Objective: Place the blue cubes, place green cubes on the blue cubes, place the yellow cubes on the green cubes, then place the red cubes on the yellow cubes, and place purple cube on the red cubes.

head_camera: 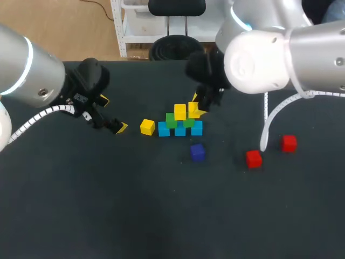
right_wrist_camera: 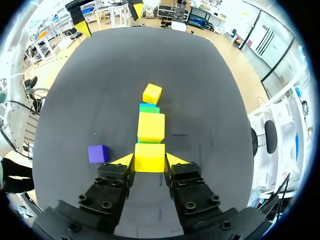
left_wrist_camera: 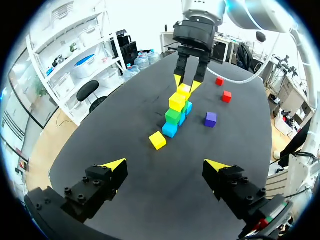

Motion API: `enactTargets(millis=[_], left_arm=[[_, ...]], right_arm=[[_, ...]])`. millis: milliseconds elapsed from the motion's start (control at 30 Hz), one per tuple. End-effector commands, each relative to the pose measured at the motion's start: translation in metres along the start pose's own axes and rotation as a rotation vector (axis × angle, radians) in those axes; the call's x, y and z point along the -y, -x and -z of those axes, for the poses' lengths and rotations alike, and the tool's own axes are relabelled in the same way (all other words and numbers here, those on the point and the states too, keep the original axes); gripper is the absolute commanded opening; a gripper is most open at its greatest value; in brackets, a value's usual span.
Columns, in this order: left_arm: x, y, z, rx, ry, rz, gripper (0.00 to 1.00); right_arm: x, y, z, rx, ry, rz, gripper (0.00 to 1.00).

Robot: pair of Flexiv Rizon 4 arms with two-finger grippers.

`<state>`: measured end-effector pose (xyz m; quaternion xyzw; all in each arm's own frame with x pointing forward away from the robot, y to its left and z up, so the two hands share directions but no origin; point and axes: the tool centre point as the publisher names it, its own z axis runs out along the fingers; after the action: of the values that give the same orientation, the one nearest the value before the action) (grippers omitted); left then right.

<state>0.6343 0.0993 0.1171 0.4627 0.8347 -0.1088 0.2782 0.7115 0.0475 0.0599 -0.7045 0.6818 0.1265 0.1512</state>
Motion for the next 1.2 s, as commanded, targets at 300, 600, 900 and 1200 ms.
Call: enactTargets(millis=[300,600,900,1200], left_arm=[[-0.0008,-0.0013,0.0004,0.005,-0.003,-0.002,1.00],[-0.0008,-0.0013,0.0004,0.005,-0.003,-0.002,1.00],[-0.0008,-0.0013,0.0004,0.005,-0.003,-0.002,1.00],[-0.0008,-0.0013,0.0004,0.005,-0.003,-0.002,1.00]], right_arm=[[0.0026,0.0004,-0.0034,-0.002,0.014,-0.001,0.00],[0.0032,-0.0005,-0.0045,-0.003,0.016,0.003,0.00],[0.0023,0.0015,-0.0060,0.003,0.021,0.009,0.00],[0.0027,0.0014,-0.0068,0.001,0.023,0.011,0.00]])
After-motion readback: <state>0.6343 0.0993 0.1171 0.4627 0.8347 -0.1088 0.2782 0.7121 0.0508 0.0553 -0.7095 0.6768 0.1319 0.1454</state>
